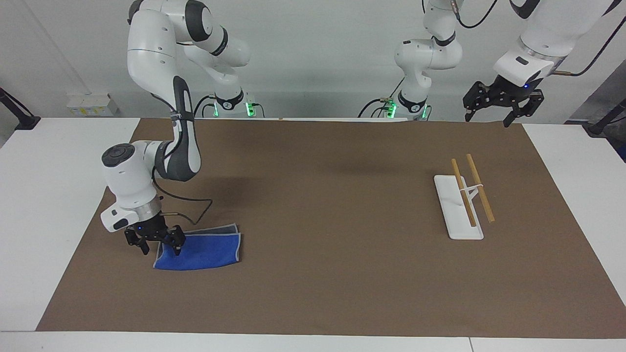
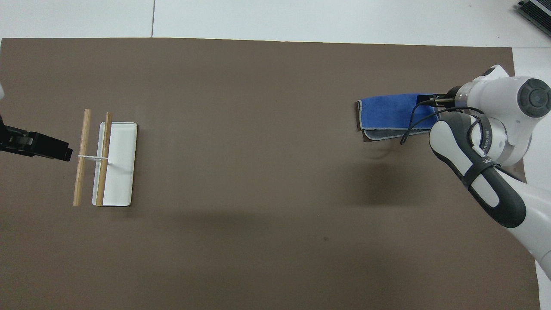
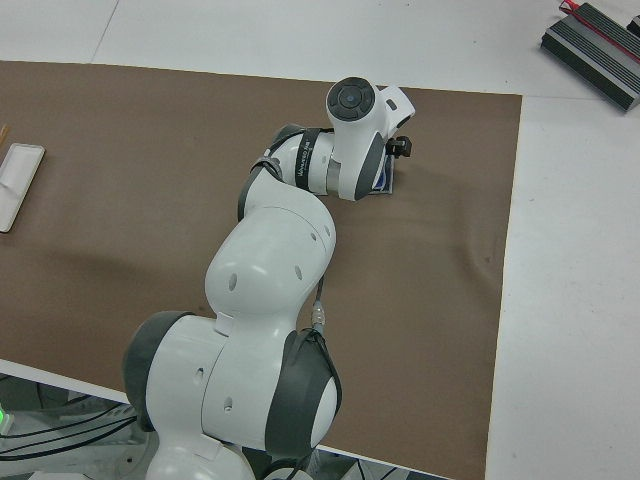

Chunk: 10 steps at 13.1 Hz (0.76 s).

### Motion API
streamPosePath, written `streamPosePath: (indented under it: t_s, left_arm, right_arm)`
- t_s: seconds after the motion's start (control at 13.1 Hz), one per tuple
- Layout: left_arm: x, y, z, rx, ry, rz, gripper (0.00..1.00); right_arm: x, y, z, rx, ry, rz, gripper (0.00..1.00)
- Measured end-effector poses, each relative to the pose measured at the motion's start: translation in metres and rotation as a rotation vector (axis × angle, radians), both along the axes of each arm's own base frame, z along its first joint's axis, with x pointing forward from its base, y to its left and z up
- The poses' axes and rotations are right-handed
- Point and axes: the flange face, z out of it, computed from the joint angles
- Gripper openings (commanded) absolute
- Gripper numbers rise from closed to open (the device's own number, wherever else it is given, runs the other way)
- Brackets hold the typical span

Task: Right arm passes towel to left arm to hang
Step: 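Lower the right gripper onto the blue towel edge and grasp it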

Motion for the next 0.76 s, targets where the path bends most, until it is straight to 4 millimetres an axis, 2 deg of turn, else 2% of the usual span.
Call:
streamPosePath:
  t_s: [0.76]
  left_arm:
    - [0.0, 0.0, 0.0, 0.0, 0.0, 0.0, 1.0]
  right_arm:
    - [-0.001, 0.002, -0.022, -0.002, -0.035, 0.0, 0.99]
